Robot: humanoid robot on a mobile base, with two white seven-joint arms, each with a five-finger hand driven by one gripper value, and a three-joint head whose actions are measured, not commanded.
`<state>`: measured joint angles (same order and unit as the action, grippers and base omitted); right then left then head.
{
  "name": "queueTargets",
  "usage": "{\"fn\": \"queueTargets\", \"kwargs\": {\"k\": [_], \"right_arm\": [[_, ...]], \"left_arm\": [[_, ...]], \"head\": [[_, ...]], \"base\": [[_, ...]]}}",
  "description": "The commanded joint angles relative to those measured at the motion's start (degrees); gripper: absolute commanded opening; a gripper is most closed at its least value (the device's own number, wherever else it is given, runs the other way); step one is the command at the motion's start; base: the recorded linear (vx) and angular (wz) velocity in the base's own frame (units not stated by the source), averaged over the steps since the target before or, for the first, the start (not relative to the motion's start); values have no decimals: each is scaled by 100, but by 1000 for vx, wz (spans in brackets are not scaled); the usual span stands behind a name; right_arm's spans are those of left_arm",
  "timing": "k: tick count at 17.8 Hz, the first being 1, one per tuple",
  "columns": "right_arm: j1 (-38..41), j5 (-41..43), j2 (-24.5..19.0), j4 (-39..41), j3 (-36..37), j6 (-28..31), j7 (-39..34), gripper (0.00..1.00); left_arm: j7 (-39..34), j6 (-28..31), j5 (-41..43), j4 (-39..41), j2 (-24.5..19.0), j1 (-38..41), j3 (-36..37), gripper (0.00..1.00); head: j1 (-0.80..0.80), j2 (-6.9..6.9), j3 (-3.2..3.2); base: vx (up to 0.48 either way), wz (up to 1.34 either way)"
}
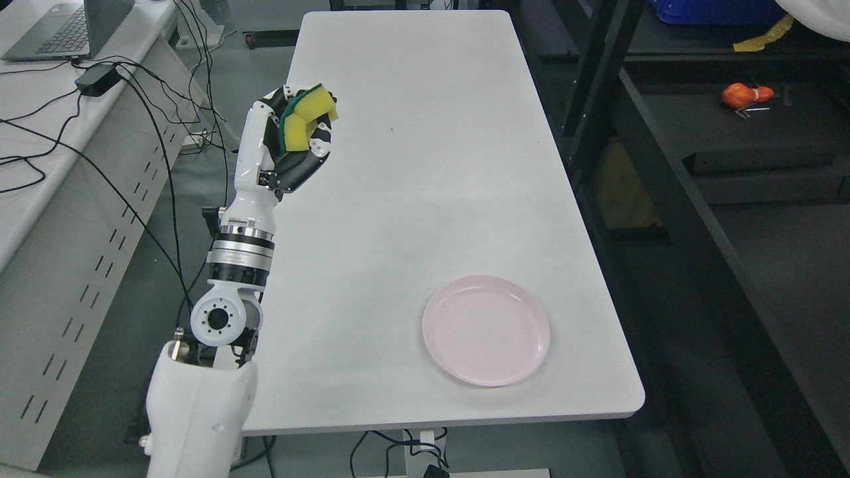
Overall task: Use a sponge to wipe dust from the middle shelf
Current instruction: 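Hold the sponge up in the left hand while turning toward the shelf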
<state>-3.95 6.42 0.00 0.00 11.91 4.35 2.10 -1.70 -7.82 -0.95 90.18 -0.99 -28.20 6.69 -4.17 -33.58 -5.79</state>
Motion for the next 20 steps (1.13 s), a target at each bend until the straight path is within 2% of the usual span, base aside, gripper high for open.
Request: {"fn": "queueTargets", "kwargs": {"k": [1, 20], "right_arm": [[-1, 0, 100, 100, -4, 5, 1, 100], [-1, 0, 100, 100, 5, 5, 1, 100]], "left_arm": [[3, 26, -310, 324, -1, 95, 69, 0], [3, -9, -310, 412, -1, 394, 272, 0]], "head": [[0, 0, 0], [0, 0, 0]], "base": [[-186, 6], [-201, -52]]}}
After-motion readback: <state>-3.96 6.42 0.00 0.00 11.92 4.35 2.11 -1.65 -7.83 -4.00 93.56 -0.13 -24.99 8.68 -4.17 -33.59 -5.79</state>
